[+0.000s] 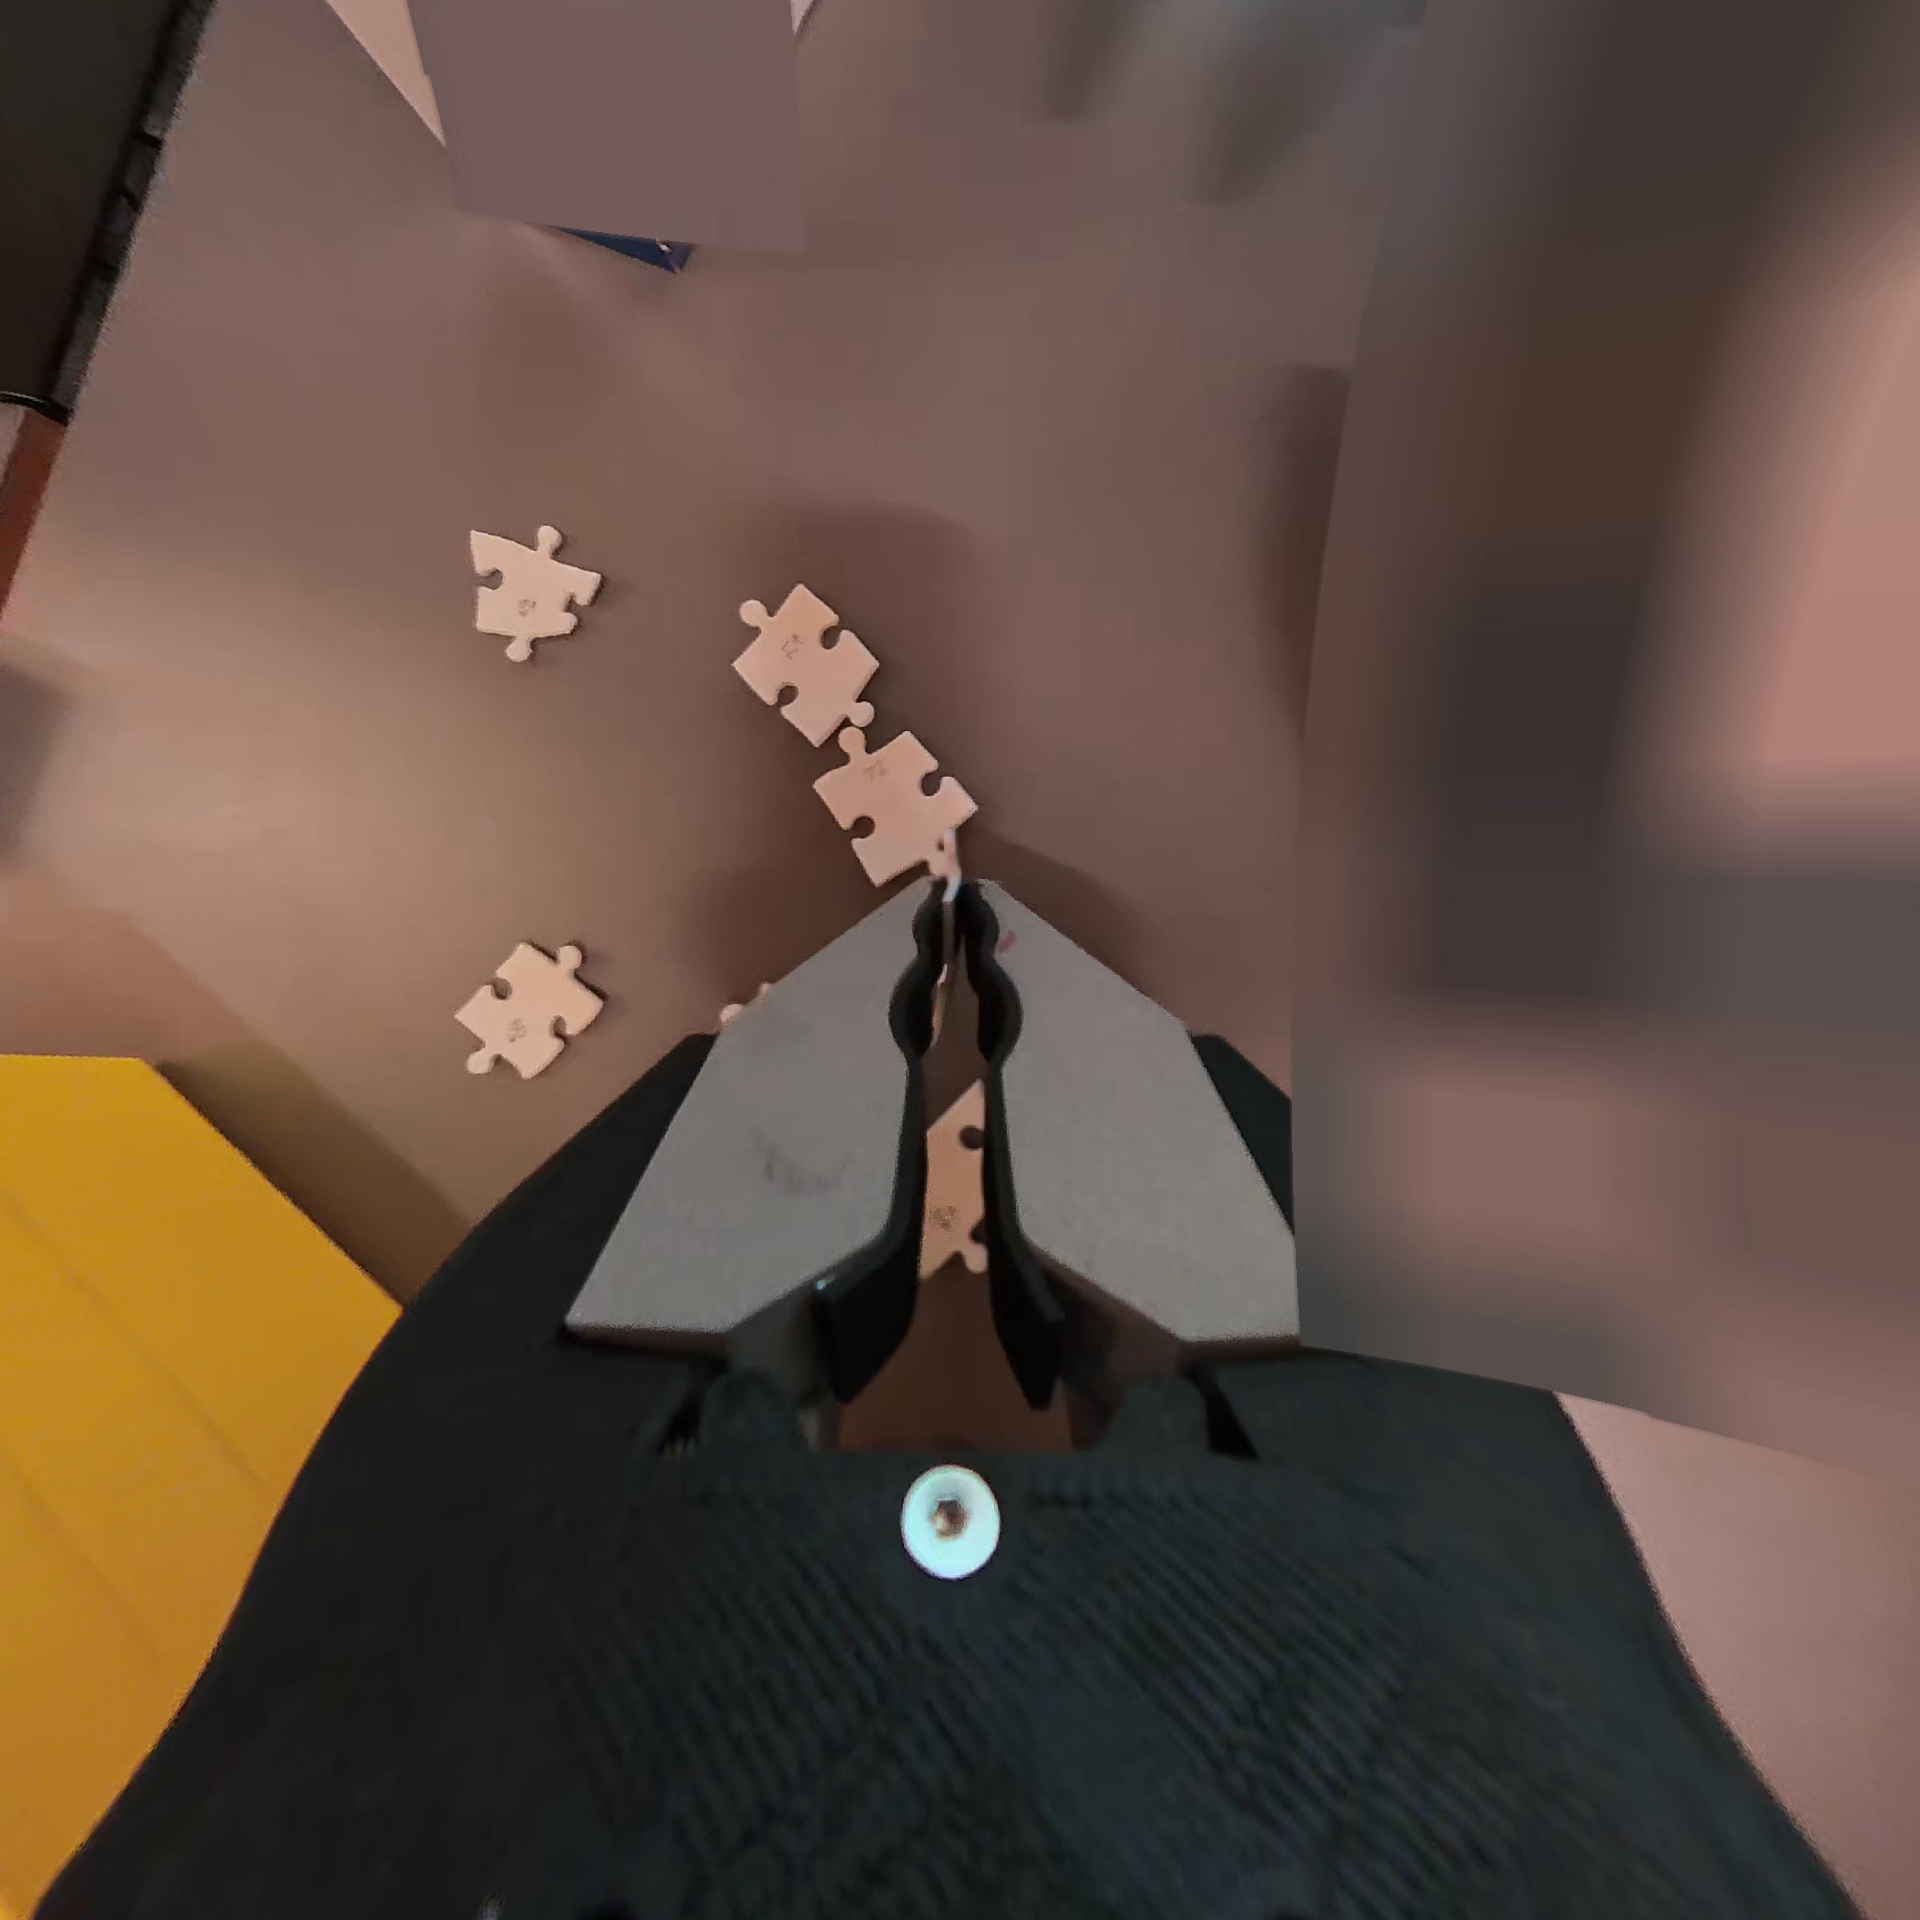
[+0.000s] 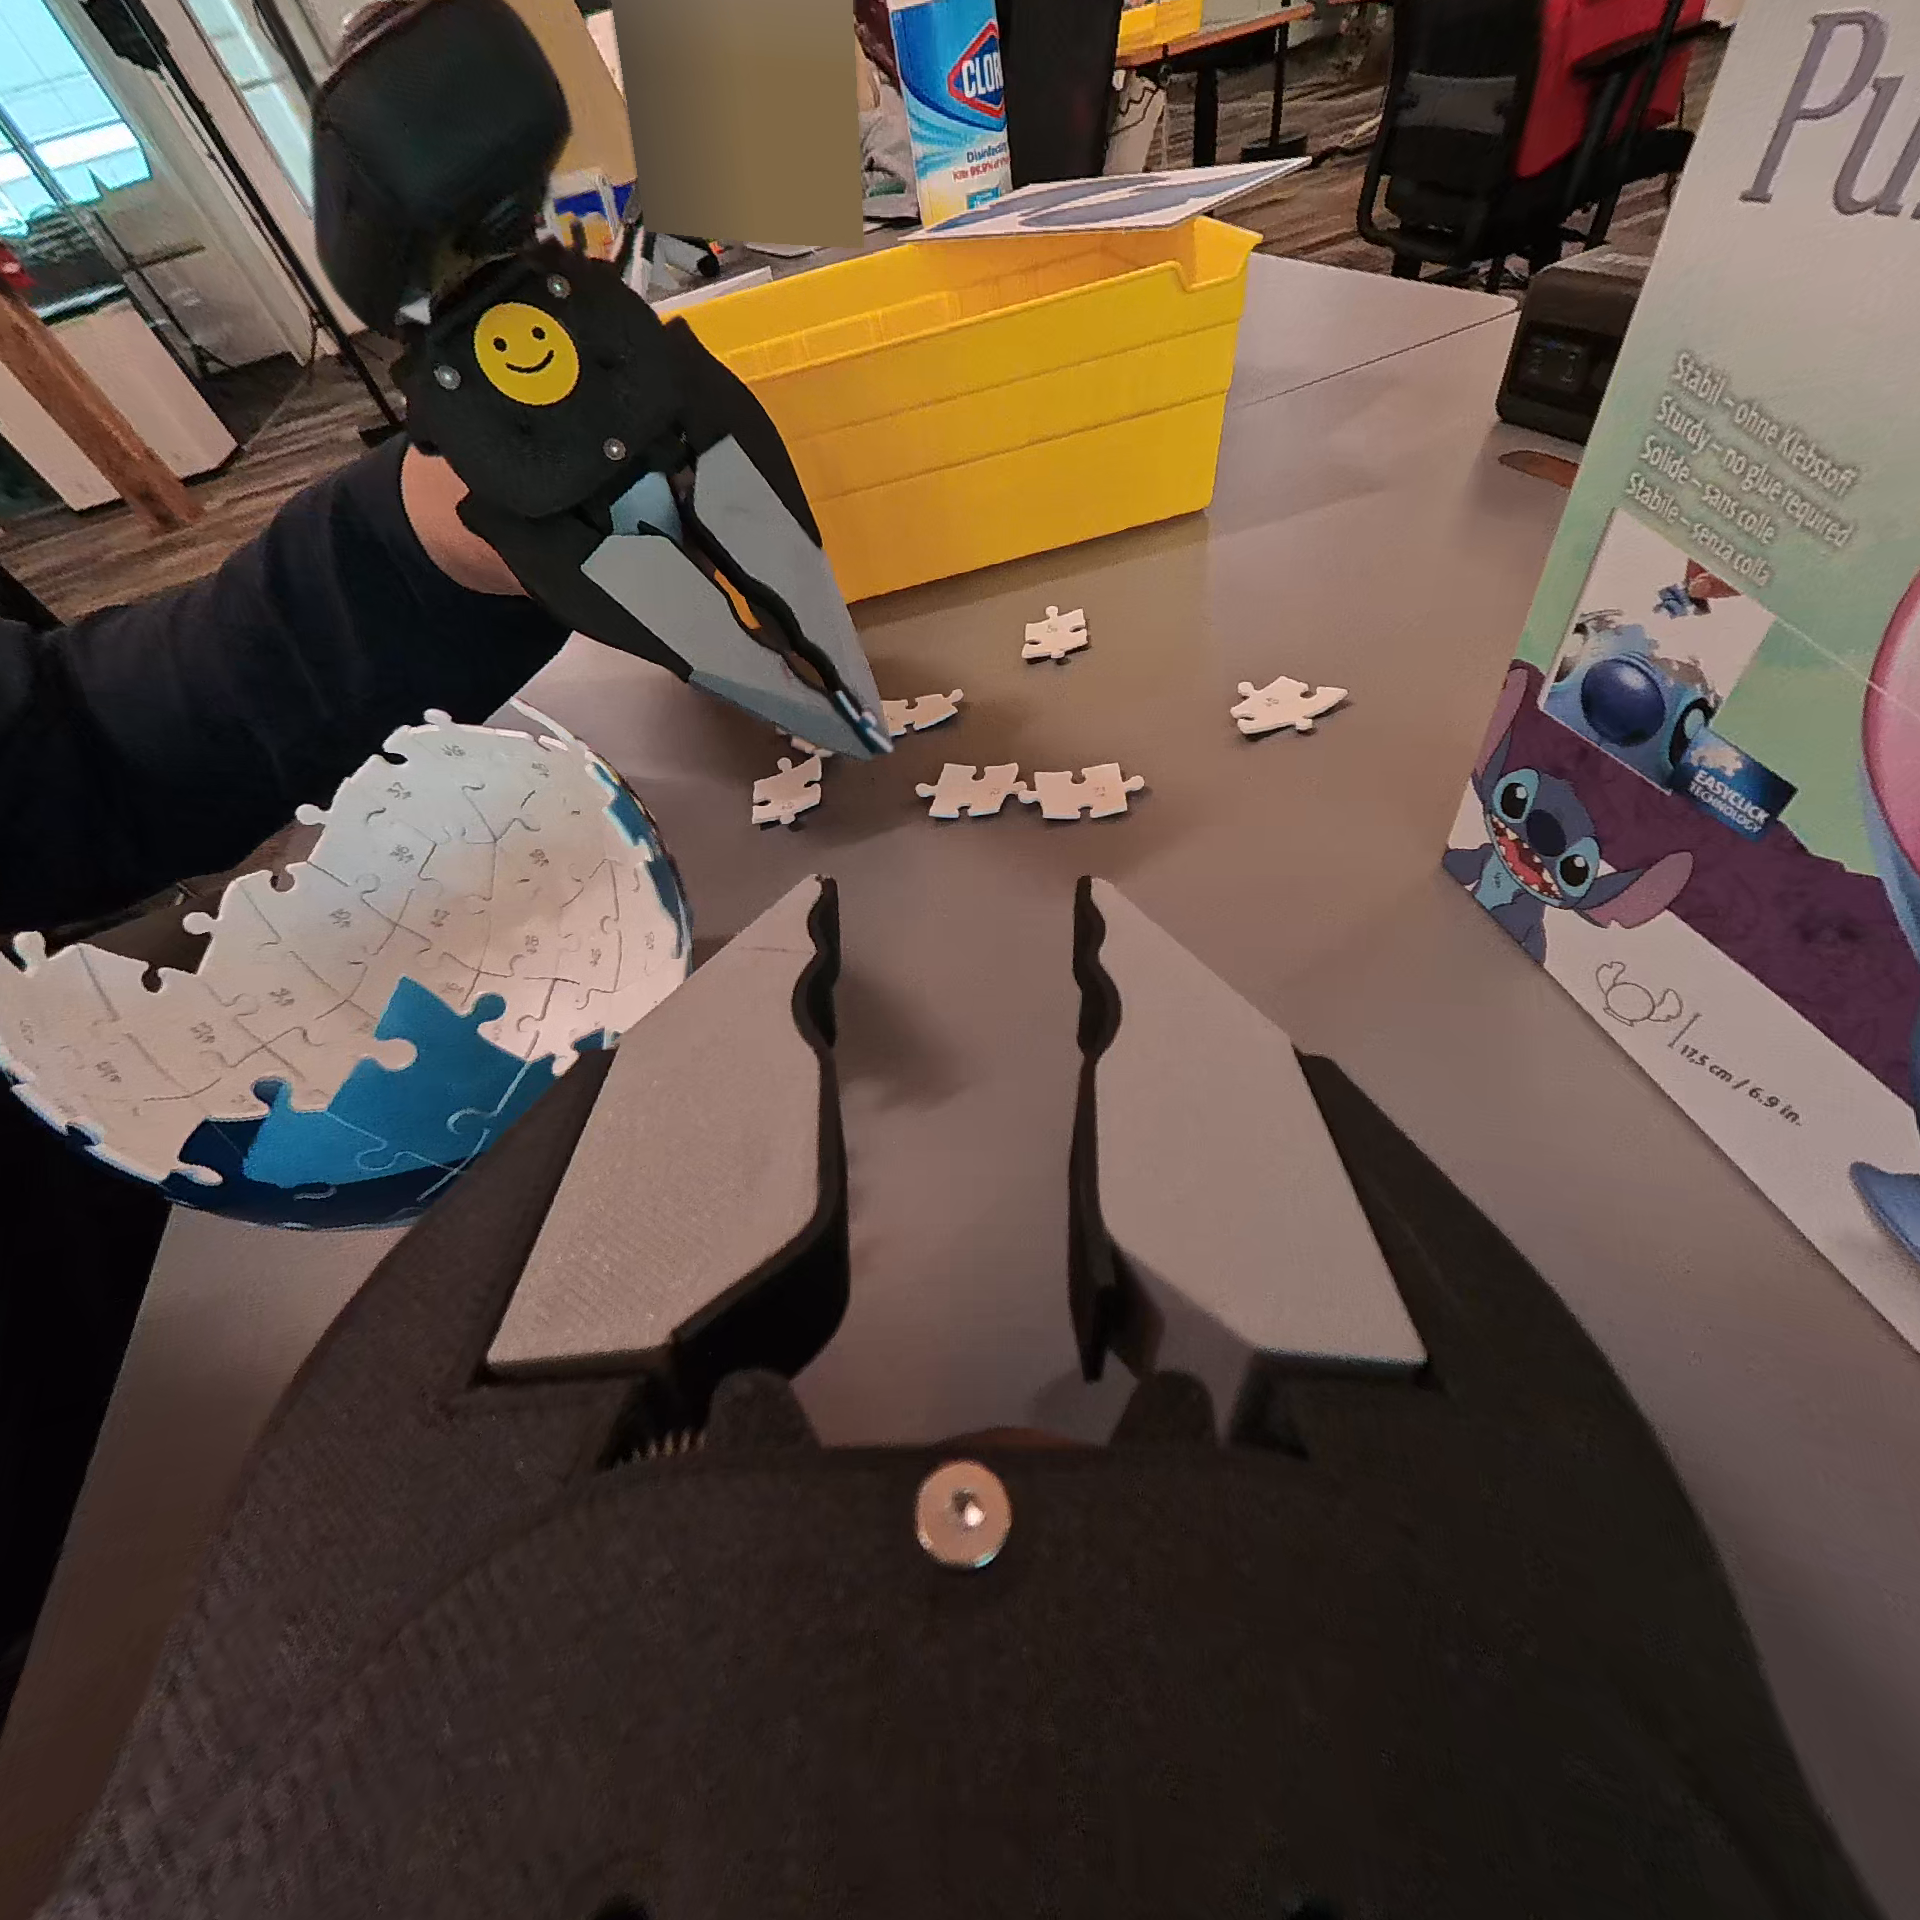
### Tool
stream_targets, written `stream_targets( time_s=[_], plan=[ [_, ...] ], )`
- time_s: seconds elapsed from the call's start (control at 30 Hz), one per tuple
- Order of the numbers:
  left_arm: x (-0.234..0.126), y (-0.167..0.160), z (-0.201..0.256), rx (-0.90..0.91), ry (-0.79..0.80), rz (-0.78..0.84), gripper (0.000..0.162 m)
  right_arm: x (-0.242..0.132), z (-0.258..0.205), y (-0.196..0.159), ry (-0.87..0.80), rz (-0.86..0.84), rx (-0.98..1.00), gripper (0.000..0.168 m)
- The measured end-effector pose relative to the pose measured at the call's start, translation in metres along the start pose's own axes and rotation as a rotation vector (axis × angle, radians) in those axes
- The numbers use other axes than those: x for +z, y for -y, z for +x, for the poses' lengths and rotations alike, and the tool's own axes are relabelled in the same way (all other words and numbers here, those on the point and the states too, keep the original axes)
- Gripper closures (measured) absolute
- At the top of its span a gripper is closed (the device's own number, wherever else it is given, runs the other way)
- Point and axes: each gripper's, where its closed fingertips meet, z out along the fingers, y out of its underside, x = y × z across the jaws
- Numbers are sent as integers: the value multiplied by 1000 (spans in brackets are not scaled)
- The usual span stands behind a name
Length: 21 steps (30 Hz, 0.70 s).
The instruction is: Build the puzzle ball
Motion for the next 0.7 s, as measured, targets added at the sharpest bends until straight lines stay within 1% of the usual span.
stream_targets(
  time_s=[0.1, 0.2, 0.23, 0.33, 0.43, 0.5, 0.7],
  plan=[
    [-7, 10, -13, 66, 109, 54, 162, 0, 1, 0, 1, -3, 4, 126],
    [-25, 32, -36, 176, 340, 150, 162, -2, -10, 8, 78, 6, 27, 127],
    [-31, 39, -39, 215, 400, 179, 162, -3, -16, 13, 113, 14, 34, 129],
    [-43, 63, -35, 329, 514, 271, 162, 3, -26, 35, 183, 40, 55, 131],
    [-58, 82, -37, 484, 689, 317, 162, 15, -32, 57, 224, 40, 133, 132],
    [-68, 92, -37, 575, 792, 350, 162, 23, -40, 67, 264, 30, 161, 136],
    [-74, 100, -39, 743, 924, 349, 162, 48, -41, 86, 274, 29, 159, 135]
  ],
)
